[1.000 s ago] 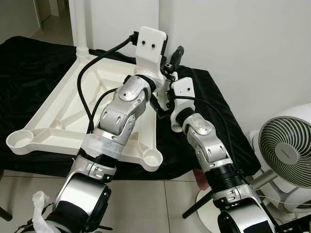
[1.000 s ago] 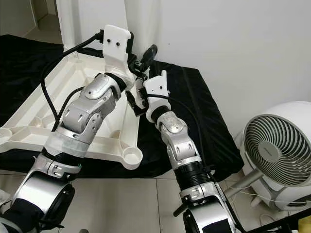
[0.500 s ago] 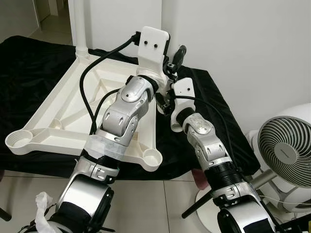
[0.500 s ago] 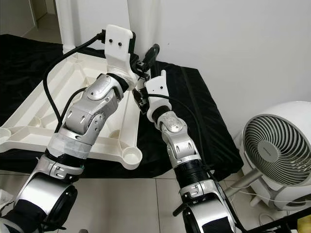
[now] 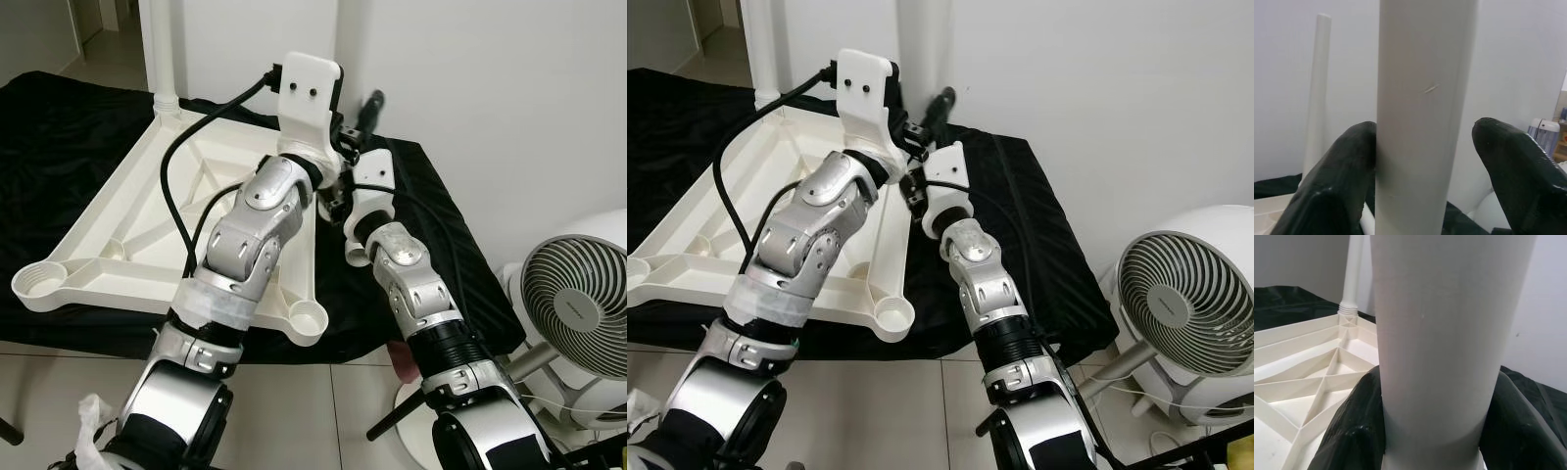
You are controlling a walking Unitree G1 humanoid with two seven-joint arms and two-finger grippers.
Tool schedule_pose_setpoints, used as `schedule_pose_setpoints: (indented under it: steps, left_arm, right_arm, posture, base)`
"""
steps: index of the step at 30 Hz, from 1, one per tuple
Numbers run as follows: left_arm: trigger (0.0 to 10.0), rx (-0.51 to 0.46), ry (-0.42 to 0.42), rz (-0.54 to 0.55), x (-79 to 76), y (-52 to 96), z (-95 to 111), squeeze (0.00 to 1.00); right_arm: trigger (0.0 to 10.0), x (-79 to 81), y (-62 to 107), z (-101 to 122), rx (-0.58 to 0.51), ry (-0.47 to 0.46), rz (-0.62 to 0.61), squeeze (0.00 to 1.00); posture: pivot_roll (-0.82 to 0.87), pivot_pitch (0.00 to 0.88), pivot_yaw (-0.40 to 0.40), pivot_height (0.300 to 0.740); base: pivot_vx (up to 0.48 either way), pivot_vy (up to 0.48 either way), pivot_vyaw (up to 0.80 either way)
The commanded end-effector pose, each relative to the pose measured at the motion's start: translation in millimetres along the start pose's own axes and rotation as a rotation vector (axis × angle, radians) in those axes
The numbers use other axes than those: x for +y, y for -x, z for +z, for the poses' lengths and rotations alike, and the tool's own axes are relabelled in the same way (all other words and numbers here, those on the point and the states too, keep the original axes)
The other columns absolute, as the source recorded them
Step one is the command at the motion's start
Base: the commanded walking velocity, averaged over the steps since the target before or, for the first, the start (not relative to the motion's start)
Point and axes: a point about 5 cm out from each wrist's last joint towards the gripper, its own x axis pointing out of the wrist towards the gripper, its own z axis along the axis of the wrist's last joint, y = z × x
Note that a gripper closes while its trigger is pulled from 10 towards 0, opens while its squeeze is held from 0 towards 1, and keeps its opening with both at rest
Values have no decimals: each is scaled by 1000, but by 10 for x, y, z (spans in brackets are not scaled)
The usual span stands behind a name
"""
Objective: Building children table
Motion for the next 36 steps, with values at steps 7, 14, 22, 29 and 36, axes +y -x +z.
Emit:
schedule_pose_setpoints:
  steps: [7,14,22,29,36]
  left_arm:
    - [10000,-8,64,-155,-120,3,51,0]
    - [10000,-17,107,-114,21,72,95,0]
    - [10000,5,109,-73,167,183,47,0]
    - [10000,105,31,-71,264,417,-197,0]
    - [10000,152,-74,-87,204,584,-382,0]
  right_arm:
    - [10000,-91,0,-6,0,-25,-56,0]
    - [10000,-237,63,-51,-5,-85,-169,0]
    - [10000,-321,151,-113,0,-141,-210,0]
    - [10000,-246,289,-175,-25,-121,-163,0]
    - [10000,-202,392,-192,-61,-158,-114,0]
  posture:
    - [157,0,-167,740]
    - [163,0,-171,740]
    - [160,0,-172,740]
    - [159,0,-182,740]
    - [160,0,-185,740]
  base:
    - [0,0,0]
    - [0,0,0]
    - [0,0,0]
    - [0,0,0]
    - [0,0,0]
